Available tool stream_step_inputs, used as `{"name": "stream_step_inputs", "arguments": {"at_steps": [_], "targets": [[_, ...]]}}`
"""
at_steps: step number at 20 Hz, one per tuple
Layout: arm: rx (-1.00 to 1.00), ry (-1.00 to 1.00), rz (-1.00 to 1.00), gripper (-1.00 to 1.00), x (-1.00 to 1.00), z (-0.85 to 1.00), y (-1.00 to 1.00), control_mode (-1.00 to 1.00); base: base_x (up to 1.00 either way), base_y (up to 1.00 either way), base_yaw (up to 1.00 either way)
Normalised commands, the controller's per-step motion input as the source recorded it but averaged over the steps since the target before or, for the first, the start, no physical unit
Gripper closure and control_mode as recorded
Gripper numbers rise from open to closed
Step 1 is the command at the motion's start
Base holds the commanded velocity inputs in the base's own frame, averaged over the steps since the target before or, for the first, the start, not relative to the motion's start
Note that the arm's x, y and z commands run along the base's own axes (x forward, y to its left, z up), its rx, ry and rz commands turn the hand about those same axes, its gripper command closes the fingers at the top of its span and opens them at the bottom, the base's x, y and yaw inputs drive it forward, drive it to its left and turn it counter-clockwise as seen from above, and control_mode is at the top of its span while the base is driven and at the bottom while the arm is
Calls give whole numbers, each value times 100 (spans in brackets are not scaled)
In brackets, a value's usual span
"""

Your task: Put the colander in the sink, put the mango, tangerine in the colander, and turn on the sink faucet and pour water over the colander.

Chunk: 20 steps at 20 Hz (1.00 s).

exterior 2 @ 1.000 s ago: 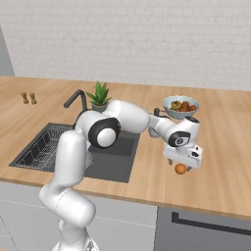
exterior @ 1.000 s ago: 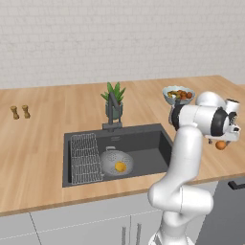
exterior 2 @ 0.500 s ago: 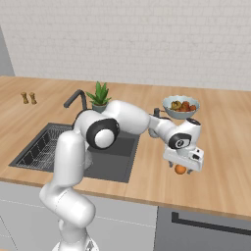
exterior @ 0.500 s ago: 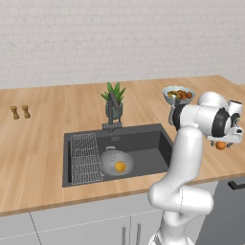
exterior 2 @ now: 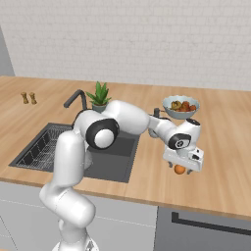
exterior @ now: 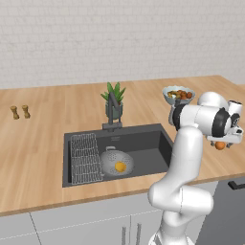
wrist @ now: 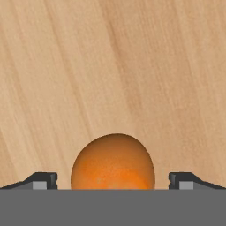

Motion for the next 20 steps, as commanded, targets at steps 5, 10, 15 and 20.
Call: {"name": "stream_step_inputs", "arguments": {"at_steps": [5,10,15,20], "targets": [[0,0,0,-100,0,-4,3,-100,0,0,0],[-4,0,0,100,0,-20,20,-100,0,0,0],[-1,0,0,100,0,-10,8,-100,0,0,0],[0,0,0,100,0,-2,0,-100,0,0,0]]}}
